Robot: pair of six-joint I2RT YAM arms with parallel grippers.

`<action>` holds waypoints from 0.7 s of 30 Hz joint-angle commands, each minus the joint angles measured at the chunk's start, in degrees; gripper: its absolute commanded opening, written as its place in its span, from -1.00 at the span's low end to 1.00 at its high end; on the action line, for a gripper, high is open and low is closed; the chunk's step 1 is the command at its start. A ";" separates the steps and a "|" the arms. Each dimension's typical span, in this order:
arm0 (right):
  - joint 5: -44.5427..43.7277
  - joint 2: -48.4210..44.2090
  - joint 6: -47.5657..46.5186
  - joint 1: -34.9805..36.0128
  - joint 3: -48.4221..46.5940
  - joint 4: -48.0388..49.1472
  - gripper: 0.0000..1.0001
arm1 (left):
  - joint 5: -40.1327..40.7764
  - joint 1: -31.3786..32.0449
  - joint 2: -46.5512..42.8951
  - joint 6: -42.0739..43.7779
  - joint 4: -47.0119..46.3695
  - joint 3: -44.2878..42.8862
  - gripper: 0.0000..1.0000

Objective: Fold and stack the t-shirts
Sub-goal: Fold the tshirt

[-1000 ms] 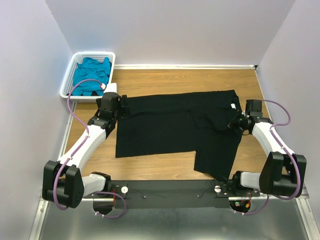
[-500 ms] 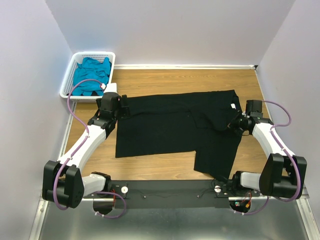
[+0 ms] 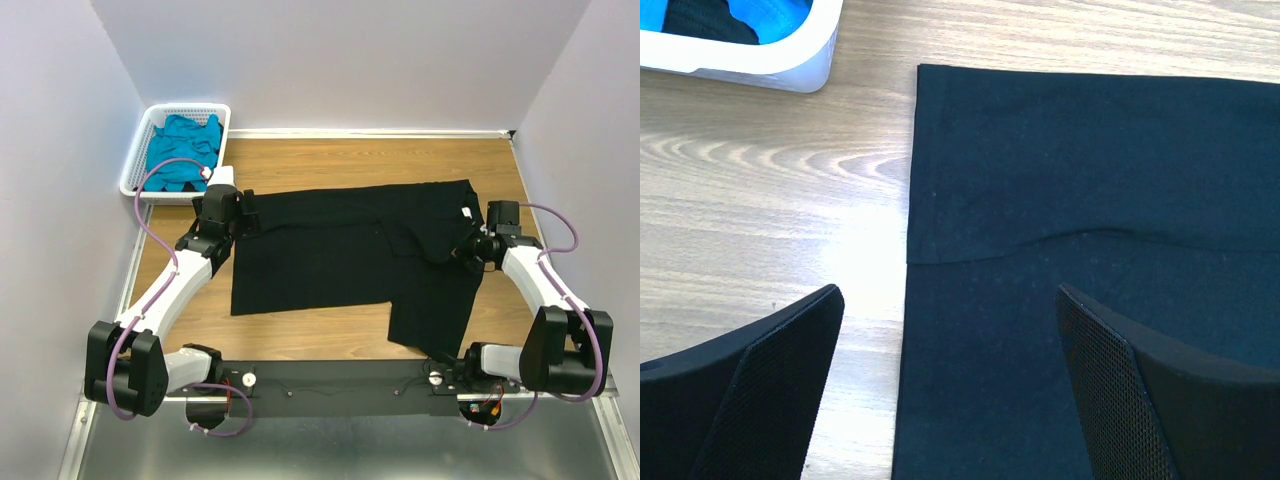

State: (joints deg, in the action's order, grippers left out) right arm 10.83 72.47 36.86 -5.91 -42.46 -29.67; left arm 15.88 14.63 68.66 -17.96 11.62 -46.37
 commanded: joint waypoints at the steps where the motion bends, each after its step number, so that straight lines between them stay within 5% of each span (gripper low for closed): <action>1: -0.98 1.18 1.02 0.81 1.32 -0.39 -0.94 | -1.11 -0.22 -0.81 0.47 -1.25 -0.74 0.88; 12: 0.86 3.73 -0.91 1.60 4.67 2.07 -0.78 | -1.20 -0.22 -0.64 0.47 -1.33 -0.74 0.87; 16: -1.33 2.33 -2.41 2.39 2.21 1.55 -0.27 | -1.11 -0.22 -0.55 0.47 -1.25 -0.74 0.87; 21: -3.80 0.92 -8.20 5.82 -3.94 1.02 0.02 | -1.03 -0.22 -0.46 0.55 -1.33 -0.74 0.87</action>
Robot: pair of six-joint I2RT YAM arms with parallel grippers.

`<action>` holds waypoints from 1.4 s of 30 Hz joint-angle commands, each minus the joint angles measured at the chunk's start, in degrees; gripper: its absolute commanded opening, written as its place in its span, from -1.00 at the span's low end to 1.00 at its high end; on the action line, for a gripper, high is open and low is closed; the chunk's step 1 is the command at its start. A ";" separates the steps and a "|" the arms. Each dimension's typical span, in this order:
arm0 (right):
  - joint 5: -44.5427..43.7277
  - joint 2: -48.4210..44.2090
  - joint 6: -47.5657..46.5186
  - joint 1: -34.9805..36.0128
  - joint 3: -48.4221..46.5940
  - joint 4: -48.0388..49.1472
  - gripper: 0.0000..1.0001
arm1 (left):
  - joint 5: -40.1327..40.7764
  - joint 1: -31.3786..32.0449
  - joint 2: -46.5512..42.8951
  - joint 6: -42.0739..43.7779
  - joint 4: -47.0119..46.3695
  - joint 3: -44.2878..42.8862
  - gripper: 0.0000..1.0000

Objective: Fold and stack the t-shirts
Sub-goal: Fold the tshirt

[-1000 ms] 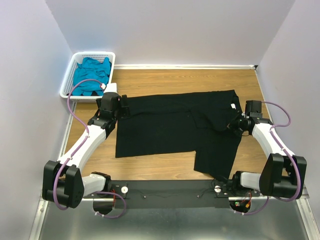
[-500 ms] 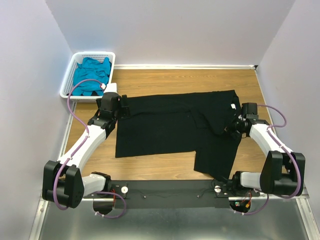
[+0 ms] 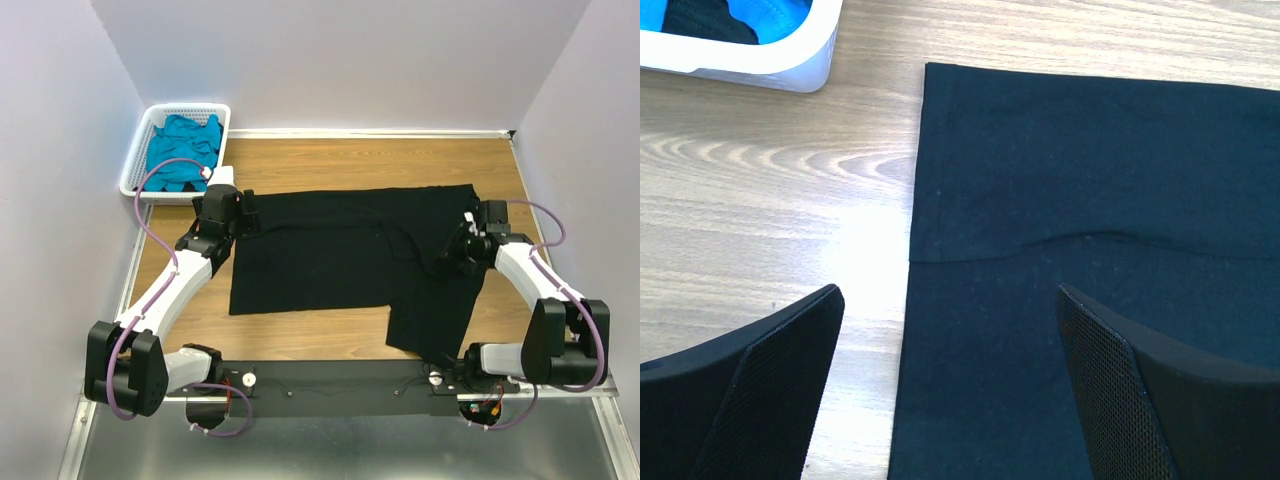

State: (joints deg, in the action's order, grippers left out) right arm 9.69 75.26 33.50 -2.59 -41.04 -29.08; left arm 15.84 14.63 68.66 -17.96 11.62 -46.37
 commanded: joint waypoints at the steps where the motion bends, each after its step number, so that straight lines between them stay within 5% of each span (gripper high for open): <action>1: -3.36 -1.35 -5.80 6.42 -7.72 0.43 0.03 | -0.89 -0.22 -0.37 0.47 -1.25 -0.83 0.87; 13: -16.01 13.76 -13.72 26.31 -17.58 0.87 -0.17 | -0.19 -0.31 0.24 0.55 -1.16 -0.74 0.88; 33: -23.06 25.90 -13.46 30.63 -20.93 2.89 -0.37 | -0.28 -0.31 0.15 0.73 -1.16 -0.74 0.88; 38: -21.30 25.28 -13.19 30.80 -21.19 2.80 -0.85 | -0.45 -0.31 0.24 0.73 -1.25 -0.74 0.87; 42: -19.54 24.06 -12.49 30.98 -21.63 2.71 -0.99 | -0.45 -0.22 0.24 0.73 -1.25 -0.74 0.88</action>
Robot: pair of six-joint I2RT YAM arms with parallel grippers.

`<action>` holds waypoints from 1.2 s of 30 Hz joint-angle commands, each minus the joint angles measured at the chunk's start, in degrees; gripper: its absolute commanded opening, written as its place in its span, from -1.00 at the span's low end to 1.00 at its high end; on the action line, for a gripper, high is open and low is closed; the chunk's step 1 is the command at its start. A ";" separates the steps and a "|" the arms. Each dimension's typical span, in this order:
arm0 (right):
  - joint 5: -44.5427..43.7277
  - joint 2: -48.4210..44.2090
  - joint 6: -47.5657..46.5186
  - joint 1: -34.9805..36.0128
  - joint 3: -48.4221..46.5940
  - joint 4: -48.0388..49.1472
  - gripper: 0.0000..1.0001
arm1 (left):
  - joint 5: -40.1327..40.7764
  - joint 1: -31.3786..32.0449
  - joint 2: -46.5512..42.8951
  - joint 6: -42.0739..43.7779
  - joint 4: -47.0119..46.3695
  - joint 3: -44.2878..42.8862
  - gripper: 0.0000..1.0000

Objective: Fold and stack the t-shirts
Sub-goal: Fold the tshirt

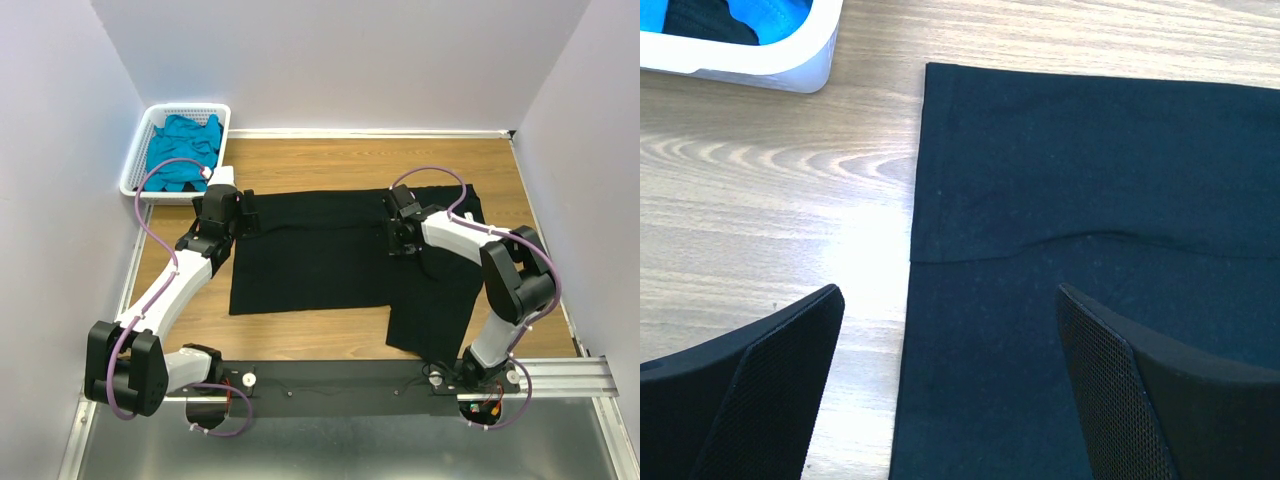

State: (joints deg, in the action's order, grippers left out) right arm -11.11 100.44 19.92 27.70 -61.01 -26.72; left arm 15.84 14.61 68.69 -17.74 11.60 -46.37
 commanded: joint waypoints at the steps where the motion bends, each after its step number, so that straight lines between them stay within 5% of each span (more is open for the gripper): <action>1: 1.71 -1.82 1.43 0.60 -1.74 0.00 -0.99 | -0.45 -0.28 0.22 0.51 -1.22 -0.74 0.87; 25: 10.85 3.36 5.39 0.60 -8.07 -7.38 -0.82 | -1.33 -0.29 1.01 0.60 -1.22 -0.74 0.87; 28: 14.18 3.09 5.04 0.68 -8.42 -7.38 -0.71 | -1.33 -0.29 1.19 0.60 -1.14 -0.83 0.87; 32: 17.00 0.99 4.77 0.60 -10.70 -7.29 -0.31 | -1.24 -0.29 1.36 -0.10 -1.05 -0.83 0.87; 33: 17.35 0.20 4.17 0.51 -12.10 -7.38 -0.08 | -1.51 -0.20 1.45 -0.45 -1.14 -0.83 0.87; 36: 16.74 -0.95 3.28 -0.71 -13.86 -7.38 0.10 | -3.00 -0.29 2.94 -0.98 -1.05 -2.14 0.87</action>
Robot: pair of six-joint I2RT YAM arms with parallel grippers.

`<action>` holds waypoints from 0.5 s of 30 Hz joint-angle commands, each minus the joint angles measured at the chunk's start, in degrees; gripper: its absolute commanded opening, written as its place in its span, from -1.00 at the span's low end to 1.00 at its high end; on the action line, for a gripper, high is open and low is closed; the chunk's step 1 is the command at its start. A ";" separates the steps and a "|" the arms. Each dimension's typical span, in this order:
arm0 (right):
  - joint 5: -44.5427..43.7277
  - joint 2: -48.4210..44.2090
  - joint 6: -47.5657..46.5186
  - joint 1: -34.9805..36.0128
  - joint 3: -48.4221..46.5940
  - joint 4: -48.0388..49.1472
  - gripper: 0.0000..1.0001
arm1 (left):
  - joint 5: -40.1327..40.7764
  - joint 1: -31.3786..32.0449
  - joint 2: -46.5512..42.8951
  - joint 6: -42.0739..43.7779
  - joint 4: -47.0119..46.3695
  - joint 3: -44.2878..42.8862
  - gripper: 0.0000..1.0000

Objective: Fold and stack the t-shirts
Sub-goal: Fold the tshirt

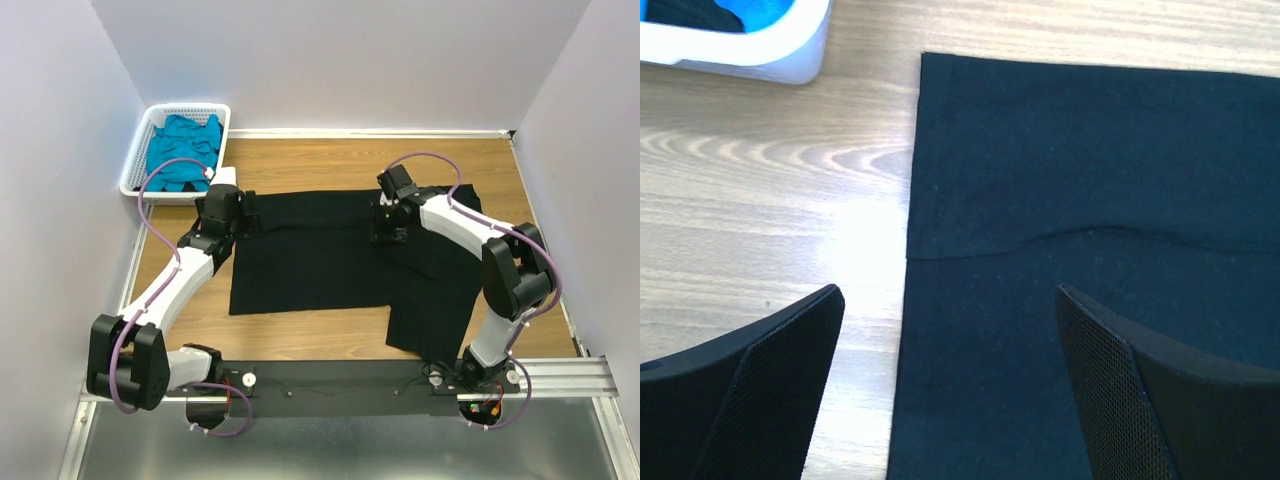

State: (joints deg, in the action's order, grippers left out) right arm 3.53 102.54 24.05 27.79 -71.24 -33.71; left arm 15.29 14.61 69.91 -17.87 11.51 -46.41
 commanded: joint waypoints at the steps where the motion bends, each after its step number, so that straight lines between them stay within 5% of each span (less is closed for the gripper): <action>1: 2.10 -3.75 -1.20 -1.68 -3.90 -0.39 0.10 | -2.63 -0.29 2.24 -1.11 -0.79 -2.80 0.87; 10: 3.50 -5.16 -1.73 -23.19 -2.06 4.79 0.11 | -5.44 -0.37 17.86 -3.84 1.32 -16.41 0.78; 15: 5.08 -1.65 -0.33 -29.54 -0.57 7.87 0.04 | -6.76 -0.81 27.28 -4.63 3.16 -22.22 0.72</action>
State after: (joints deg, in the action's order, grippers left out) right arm 6.13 98.54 22.98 0.27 -73.52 -28.64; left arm 10.81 14.31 92.29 -21.10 12.16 -65.73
